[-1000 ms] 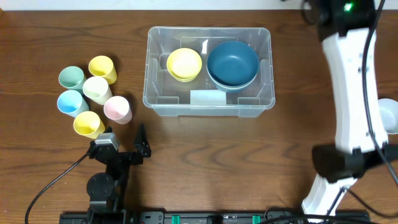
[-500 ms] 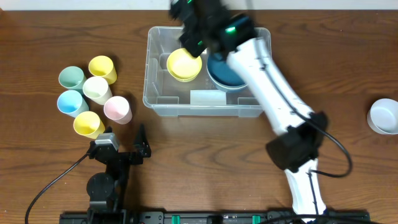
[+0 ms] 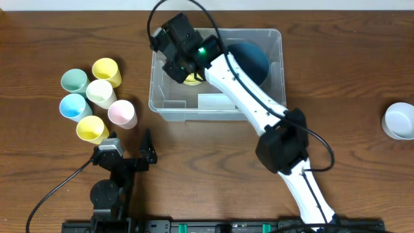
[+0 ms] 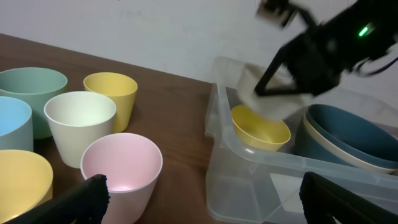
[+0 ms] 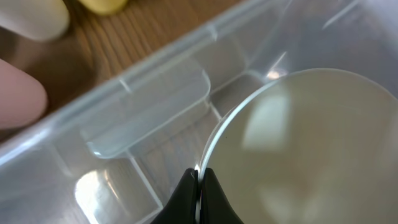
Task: Pack container
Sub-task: 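Carry the white bowl into the bin onto the yellow bowl, release, then return the right gripper to the white bowls and grasp another, then carry the second white bowl into the bin onto the stack, release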
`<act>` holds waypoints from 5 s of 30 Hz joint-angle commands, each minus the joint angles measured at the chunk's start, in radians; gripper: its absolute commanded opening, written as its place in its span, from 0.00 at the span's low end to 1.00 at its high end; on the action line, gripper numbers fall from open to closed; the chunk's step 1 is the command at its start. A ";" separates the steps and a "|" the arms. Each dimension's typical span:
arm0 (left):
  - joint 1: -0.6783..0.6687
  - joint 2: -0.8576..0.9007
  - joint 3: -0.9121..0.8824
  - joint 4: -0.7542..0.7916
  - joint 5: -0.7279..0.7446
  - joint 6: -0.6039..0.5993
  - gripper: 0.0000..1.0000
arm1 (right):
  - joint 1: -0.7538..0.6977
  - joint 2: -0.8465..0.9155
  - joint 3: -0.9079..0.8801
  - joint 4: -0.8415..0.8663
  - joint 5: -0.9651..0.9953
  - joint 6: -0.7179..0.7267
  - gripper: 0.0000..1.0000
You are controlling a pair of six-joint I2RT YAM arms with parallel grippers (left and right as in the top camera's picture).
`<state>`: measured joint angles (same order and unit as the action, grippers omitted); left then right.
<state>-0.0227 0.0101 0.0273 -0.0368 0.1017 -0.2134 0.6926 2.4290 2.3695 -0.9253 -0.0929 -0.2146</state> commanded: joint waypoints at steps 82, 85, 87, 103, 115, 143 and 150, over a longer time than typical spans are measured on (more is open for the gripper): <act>-0.001 -0.006 -0.023 -0.024 0.011 0.001 0.98 | -1.287 -0.282 -0.676 -0.090 0.134 0.370 0.68; -0.001 -0.006 -0.023 -0.024 0.011 0.002 0.98 | -1.287 -0.282 -0.697 -0.061 0.134 0.370 0.56; -0.001 -0.006 -0.023 -0.024 0.011 0.002 0.98 | -1.287 -0.282 -0.705 -0.047 0.134 0.370 0.50; -0.001 -0.006 -0.023 -0.024 0.011 0.002 0.98 | -1.259 -0.282 -0.743 0.047 0.092 0.371 0.01; -0.001 -0.006 -0.023 -0.024 0.011 0.002 0.98 | -1.032 -0.283 -0.098 -0.283 -0.103 0.362 0.01; -0.001 -0.006 -0.023 -0.024 0.011 0.002 0.98 | 0.045 -0.132 0.116 -0.080 0.260 0.199 0.03; -0.001 -0.006 -0.023 -0.024 0.011 0.001 0.98 | 0.032 -0.029 0.102 -0.079 0.211 0.198 0.03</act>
<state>-0.0223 0.0101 0.0273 -0.0368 0.1017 -0.2134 0.7315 2.3699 2.4718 -1.0092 0.1242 -0.0051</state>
